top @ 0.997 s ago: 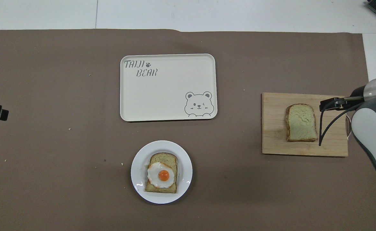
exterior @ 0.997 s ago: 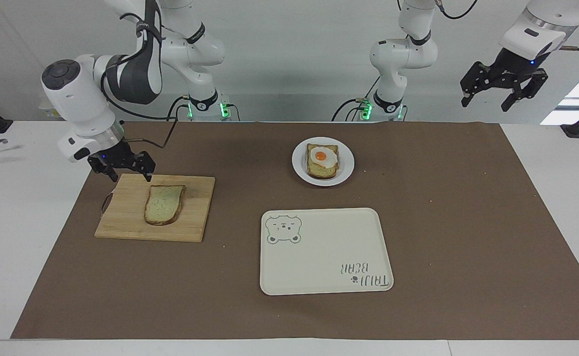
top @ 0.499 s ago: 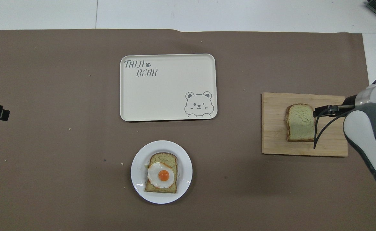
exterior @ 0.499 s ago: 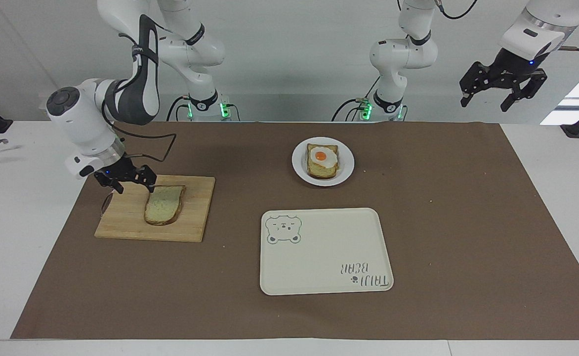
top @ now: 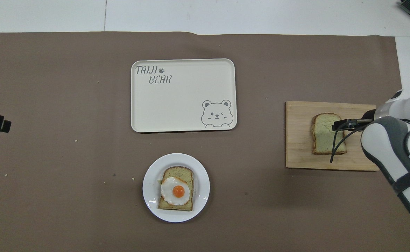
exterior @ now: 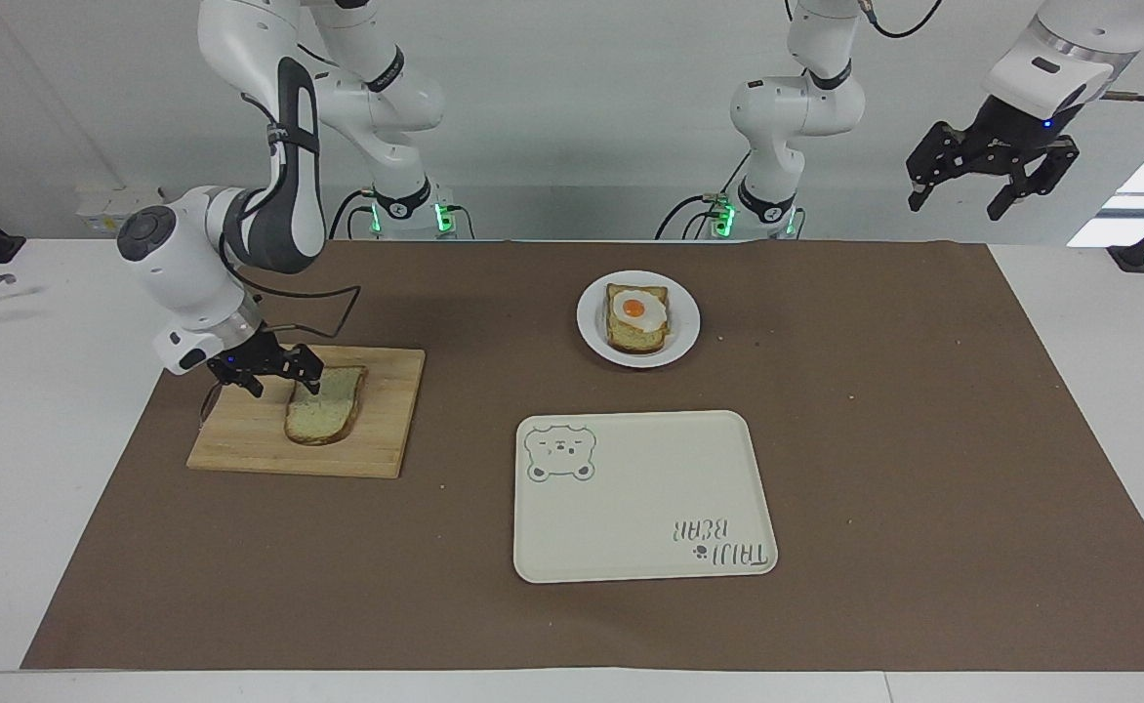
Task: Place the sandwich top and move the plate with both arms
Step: 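Reach the right gripper to the bread slice on the wooden board and grasp it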
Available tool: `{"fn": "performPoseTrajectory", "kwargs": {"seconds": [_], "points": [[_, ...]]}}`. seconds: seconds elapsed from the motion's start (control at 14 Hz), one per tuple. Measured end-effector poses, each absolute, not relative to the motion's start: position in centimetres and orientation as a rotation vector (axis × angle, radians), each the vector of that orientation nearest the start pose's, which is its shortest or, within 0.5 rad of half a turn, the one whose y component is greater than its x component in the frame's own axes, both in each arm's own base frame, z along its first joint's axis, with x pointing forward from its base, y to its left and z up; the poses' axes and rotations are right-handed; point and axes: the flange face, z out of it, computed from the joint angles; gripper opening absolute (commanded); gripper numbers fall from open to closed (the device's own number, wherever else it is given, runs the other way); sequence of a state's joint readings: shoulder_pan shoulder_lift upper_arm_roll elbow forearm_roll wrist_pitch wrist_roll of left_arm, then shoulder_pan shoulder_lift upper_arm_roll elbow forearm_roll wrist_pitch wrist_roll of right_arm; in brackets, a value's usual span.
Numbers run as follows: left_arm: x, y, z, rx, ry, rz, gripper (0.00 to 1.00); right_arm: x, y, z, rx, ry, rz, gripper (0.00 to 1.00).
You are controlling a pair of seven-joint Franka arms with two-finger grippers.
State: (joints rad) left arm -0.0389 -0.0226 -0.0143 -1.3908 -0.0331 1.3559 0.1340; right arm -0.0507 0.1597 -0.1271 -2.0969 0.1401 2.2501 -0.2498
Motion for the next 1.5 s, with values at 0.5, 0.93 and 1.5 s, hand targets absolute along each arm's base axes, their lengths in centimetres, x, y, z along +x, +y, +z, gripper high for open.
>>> {"fn": "performPoseTrajectory", "kwargs": {"seconds": [0.5, 0.93, 1.5], "points": [[52.0, -3.2, 70.1, -3.159, 0.308, 0.018, 1.00, 55.1, -9.4, 31.7, -2.995, 0.017, -0.038, 1.00], [52.0, -3.1, 70.1, -3.160, 0.304, 0.018, 1.00, 55.1, -10.0, 31.7, -2.998, -0.027, -0.054, 0.92], [52.0, -3.1, 70.1, -3.159, 0.306, 0.019, 1.00, 54.8, -10.1, 30.7, -2.955, 0.007, -0.048, 0.70]]}}
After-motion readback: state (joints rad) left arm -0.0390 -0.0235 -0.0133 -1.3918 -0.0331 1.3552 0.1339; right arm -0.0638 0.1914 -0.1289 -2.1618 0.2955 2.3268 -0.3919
